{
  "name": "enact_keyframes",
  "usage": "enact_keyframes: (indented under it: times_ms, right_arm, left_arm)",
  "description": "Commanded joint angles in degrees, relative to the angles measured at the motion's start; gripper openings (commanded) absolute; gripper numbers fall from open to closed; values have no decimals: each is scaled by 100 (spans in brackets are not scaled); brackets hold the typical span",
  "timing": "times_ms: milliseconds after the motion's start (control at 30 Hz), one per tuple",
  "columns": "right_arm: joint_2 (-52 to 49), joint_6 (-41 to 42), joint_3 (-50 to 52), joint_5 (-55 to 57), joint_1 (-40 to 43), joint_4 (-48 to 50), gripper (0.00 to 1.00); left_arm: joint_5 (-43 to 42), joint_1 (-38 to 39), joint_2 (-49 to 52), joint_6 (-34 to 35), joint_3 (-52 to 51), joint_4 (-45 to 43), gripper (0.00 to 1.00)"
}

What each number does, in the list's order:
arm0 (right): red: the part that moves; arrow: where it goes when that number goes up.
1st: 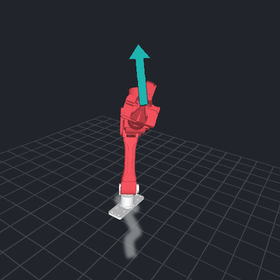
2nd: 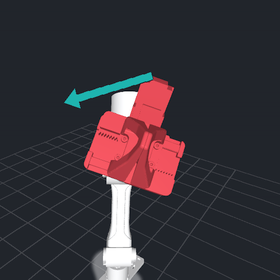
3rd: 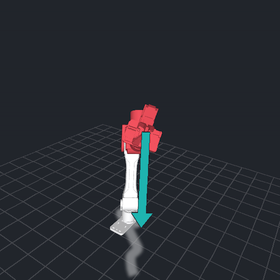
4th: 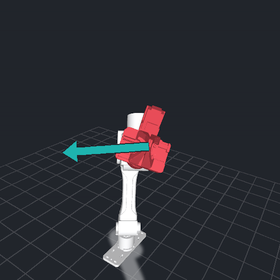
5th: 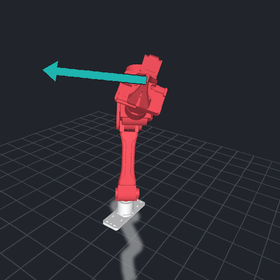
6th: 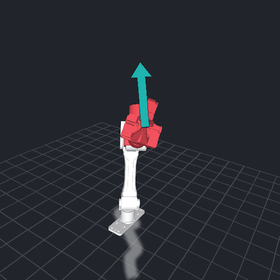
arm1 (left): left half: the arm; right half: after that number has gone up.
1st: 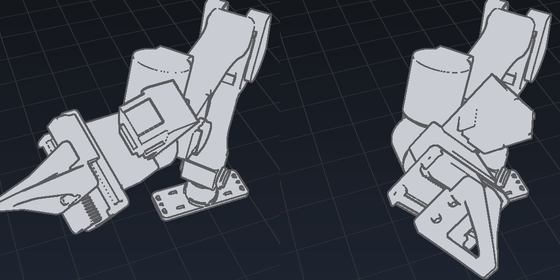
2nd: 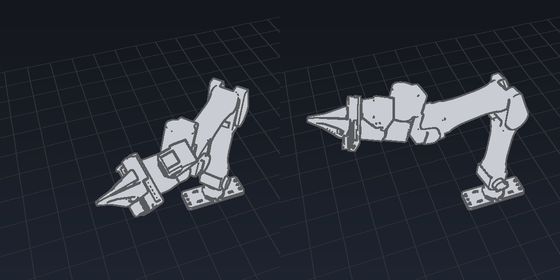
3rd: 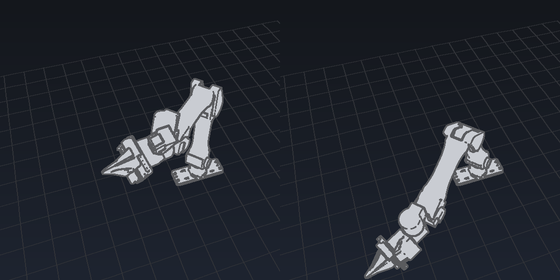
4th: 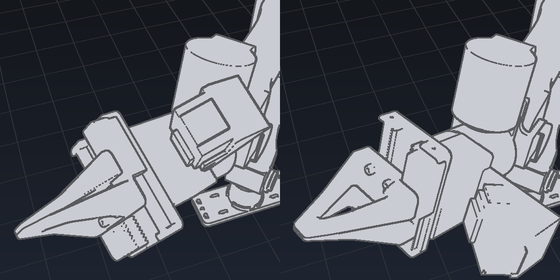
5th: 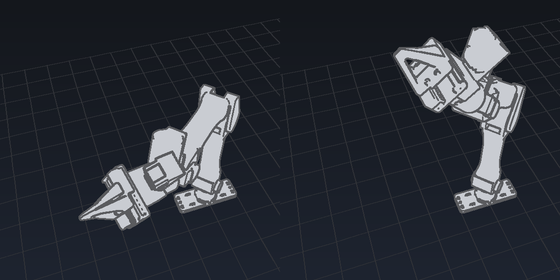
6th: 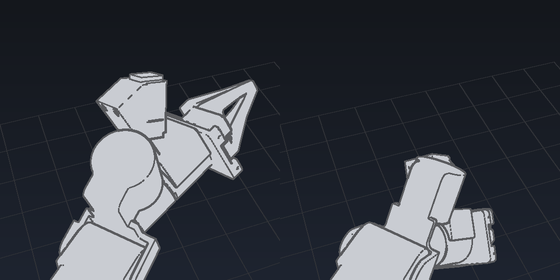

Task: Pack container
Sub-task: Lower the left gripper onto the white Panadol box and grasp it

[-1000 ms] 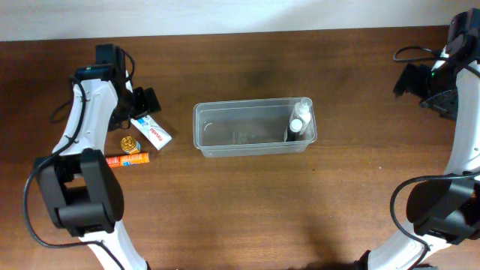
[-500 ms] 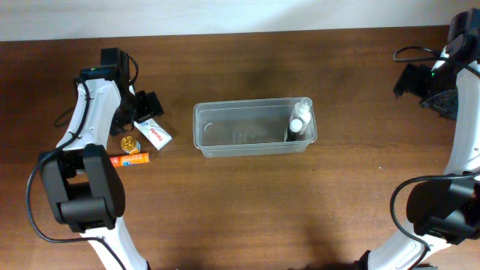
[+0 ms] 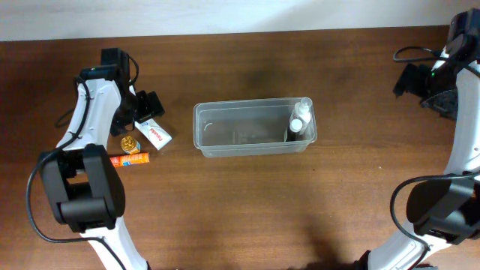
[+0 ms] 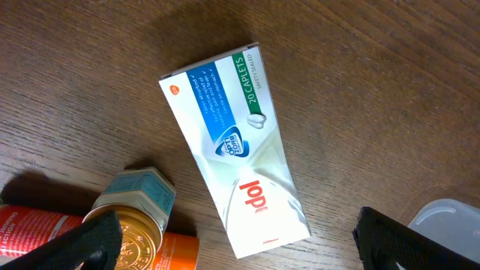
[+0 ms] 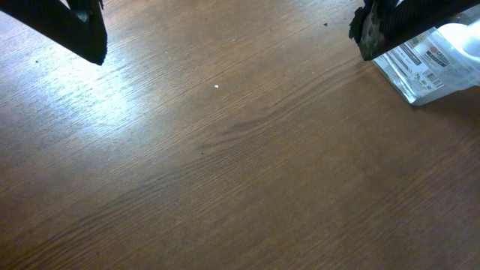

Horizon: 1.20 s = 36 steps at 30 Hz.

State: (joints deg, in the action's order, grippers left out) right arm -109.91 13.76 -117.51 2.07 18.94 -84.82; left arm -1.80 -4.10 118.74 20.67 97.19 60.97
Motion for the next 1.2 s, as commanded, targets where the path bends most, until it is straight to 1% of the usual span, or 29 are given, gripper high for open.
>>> enact_keyframes:
  times_ms: [0, 67, 233, 500, 667, 833, 1167]
  right_arm:
    - [-13, 70, -2, -11, -13, 17, 98]
    - [-13, 70, -2, -11, -13, 17, 98]
    - [-13, 70, -2, -11, -13, 17, 98]
    - [-13, 70, -2, -11, -13, 17, 98]
    - [-13, 70, -2, -11, -13, 17, 99]
    - [-13, 70, -2, -11, -13, 17, 98]
    - [-13, 70, -2, -11, -13, 17, 98]
  left_arm:
    - [-105, 20, 79, 74, 83, 90, 99]
    - [-103, 20, 79, 98, 83, 151, 100]
    - [-81, 24, 79, 623, 83, 197, 99]
    - [190, 103, 122, 1698, 79, 94, 99]
    - [199, 295, 286, 1915, 79, -162, 99]
    - [203, 444, 415, 1947, 79, -396, 99]
    - [461, 433, 428, 2009, 63, -409, 99]
